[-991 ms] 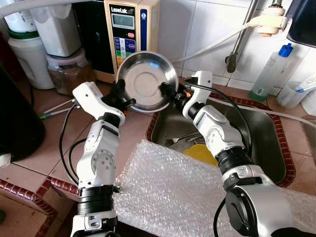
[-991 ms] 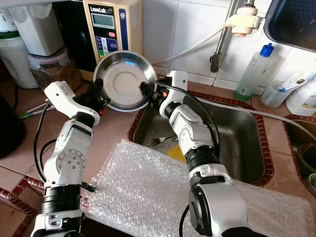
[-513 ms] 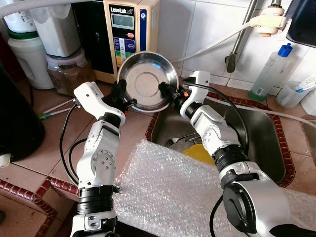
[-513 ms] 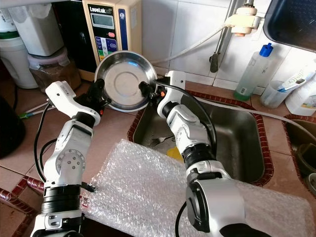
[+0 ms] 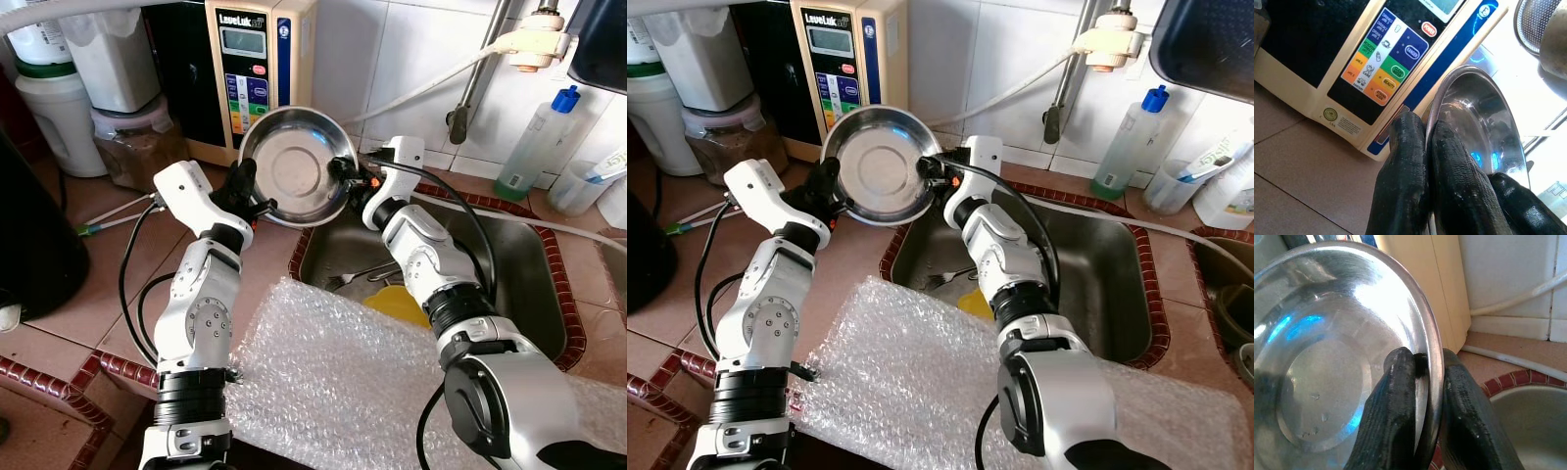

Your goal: Kitchen organization

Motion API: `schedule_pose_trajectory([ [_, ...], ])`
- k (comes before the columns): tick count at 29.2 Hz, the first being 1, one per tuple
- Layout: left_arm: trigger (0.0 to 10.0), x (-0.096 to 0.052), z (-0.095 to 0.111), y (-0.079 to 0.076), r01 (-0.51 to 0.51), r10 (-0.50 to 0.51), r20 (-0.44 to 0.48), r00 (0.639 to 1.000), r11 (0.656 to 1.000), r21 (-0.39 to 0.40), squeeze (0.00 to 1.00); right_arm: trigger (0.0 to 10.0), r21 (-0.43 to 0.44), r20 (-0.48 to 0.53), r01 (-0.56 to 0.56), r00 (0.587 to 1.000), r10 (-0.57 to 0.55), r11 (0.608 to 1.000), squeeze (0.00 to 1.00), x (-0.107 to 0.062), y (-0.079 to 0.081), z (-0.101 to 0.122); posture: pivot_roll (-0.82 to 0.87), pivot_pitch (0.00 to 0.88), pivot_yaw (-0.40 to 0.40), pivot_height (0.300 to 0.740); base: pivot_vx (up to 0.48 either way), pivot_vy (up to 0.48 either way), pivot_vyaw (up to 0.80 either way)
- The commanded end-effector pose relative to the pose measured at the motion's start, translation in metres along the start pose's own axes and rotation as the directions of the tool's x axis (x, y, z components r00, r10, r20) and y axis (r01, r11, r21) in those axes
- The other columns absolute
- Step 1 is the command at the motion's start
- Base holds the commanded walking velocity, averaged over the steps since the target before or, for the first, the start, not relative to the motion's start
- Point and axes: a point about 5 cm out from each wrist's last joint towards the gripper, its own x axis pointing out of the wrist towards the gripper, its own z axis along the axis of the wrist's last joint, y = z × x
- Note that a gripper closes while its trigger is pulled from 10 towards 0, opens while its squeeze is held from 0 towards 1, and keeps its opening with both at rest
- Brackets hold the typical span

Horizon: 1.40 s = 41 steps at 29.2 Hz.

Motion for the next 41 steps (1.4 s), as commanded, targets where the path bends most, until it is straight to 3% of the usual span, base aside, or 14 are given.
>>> schedule_pose_trajectory([
  [1, 0.0, 0.002, 0.011, -0.012, 0.058, -0.058, 0.058, 0.997, 0.998, 0.015, 0.00, 0.0, -0.004, -0.029, 0.055, 0.998, -0.055, 0.998, 0.00, -0.003, -0.010, -0.003, 0.14, 0.000, -0.028, 0.740, 0.000, 0.000, 0.00],
  [4, 0.0, 0.003, 0.009, -0.013, 0.055, -0.056, 0.048, 0.997, 0.998, 0.022, 0.00, 0.0, -0.005, -0.029, 0.054, 0.998, -0.054, 0.999, 0.00, -0.004, -0.011, -0.003, 0.14, 0.000, -0.028, 0.740, 0.000, 0.000, 0.00],
  [5, 0.0, 0.003, 0.008, -0.014, 0.061, -0.062, 0.044, 0.997, 0.998, 0.025, 0.21, 0.0, -0.005, -0.030, 0.054, 0.998, -0.054, 0.999, 0.00, -0.004, -0.011, -0.003, 0.14, 0.000, -0.028, 0.740, 0.000, 0.000, 0.00],
  [6, 0.0, 0.003, 0.007, -0.015, 0.070, -0.071, 0.041, 0.997, 0.997, 0.027, 0.87, 0.0, -0.004, -0.030, 0.054, 0.998, -0.054, 0.999, 0.00, -0.004, -0.012, -0.003, 0.14, 0.000, -0.028, 0.740, 0.000, 0.000, 0.00],
  [7, 8.9, 0.002, 0.005, -0.018, 0.097, -0.097, 0.027, 0.995, 0.995, 0.012, 1.00, 0.0, -0.004, -0.031, 0.057, 0.998, -0.057, 0.998, 0.00, -0.004, -0.013, -0.003, 0.13, 0.000, -0.028, 0.740, 0.000, 0.000, 0.00],
  [8, 10.0, 0.002, 0.004, -0.019, 0.111, -0.111, 0.017, 0.994, 0.994, 0.003, 1.00, 0.0, -0.004, -0.030, 0.059, 0.998, -0.059, 0.998, 0.00, -0.005, -0.013, -0.003, 0.13, 0.000, -0.028, 0.740, 0.000, 0.000, 0.00],
  [10, 10.0, 0.001, 0.003, -0.020, 0.120, -0.120, 0.011, 0.993, 0.993, -0.003, 1.00, 0.0, -0.004, -0.030, 0.060, 0.998, -0.060, 0.998, 0.00, -0.005, -0.014, -0.003, 0.13, 0.000, -0.028, 0.740, 0.000, 0.000, 0.00],
  [11, 10.0, 0.001, -0.003, -0.023, 0.142, -0.143, -0.035, 0.989, 0.989, -0.030, 1.00, 0.0, -0.004, -0.028, 0.063, 0.998, -0.063, 0.998, 0.00, -0.005, -0.014, -0.002, 0.13, 0.000, -0.024, 0.740, 0.000, 0.000, 0.00],
  [24, 10.0, -0.007, -0.017, -0.031, 0.214, -0.214, -0.127, 0.968, 0.977, -0.019, 1.00, 0.0, -0.008, -0.021, 0.081, 0.996, -0.081, 0.997, 0.00, -0.007, -0.018, -0.002, 0.13, 0.000, -0.023, 0.740, 0.000, 0.000, 0.00],
  [29, 10.0, -0.011, -0.022, -0.029, 0.197, -0.196, -0.154, 0.968, 0.980, -0.007, 1.00, 0.0, -0.011, 0.022, 0.104, 0.994, -0.104, 0.994, 0.00, -0.010, -0.025, 0.005, 0.13, 0.000, -0.021, 0.740, 0.000, 0.000, 0.00],
  [34, 10.0, -0.007, -0.017, -0.015, 0.097, -0.090, -0.122, 0.988, 0.994, 0.054, 1.00, 0.0, 0.002, 0.039, 0.111, 0.993, -0.111, 0.994, 0.00, -0.012, -0.029, 0.007, 0.13, 0.000, -0.018, 0.740, 0.000, 0.000, 0.00],
  [40, 10.0, -0.008, -0.021, -0.015, 0.102, -0.092, -0.149, 0.985, 0.993, 0.063, 1.00, 0.0, -0.005, 0.031, 0.112, 0.993, -0.112, 0.994, 0.00, -0.012, -0.029, 0.005, 0.13, 0.000, -0.016, 0.740, 0.000, 0.000, 0.00],
  [41, 10.0, -0.009, -0.022, -0.016, 0.112, -0.094, -0.161, 0.982, 0.988, 0.102, 1.00, 0.0, -0.007, 0.035, 0.119, 0.992, -0.118, 0.993, 0.00, -0.013, -0.030, 0.005, 0.13, 0.000, -0.017, 0.740, 0.000, 0.000, 0.00],
])
